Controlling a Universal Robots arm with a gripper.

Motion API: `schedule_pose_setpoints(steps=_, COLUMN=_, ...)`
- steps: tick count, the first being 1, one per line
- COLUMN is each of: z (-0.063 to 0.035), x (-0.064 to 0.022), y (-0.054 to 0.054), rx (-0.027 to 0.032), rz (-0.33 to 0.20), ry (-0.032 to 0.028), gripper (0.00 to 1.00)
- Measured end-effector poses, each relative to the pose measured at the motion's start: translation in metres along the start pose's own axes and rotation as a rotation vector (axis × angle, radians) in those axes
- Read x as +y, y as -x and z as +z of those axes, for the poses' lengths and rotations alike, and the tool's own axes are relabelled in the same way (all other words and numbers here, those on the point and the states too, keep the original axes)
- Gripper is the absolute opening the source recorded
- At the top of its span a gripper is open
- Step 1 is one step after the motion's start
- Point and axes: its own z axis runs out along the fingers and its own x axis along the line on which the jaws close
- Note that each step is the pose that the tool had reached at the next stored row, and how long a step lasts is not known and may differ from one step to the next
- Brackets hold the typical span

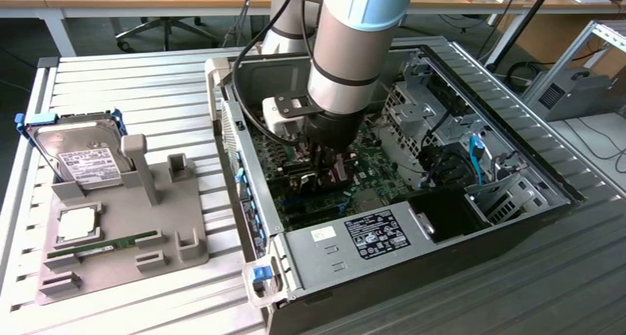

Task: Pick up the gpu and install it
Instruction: 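Insert the gpu into the slot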

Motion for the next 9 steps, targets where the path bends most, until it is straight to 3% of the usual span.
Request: schedule_pose_setpoints(steps=9, z=0.0010, x=0.0001, y=0.0000, rx=-0.0002, rz=0.000, ry=-0.0001, gripper=0.28)
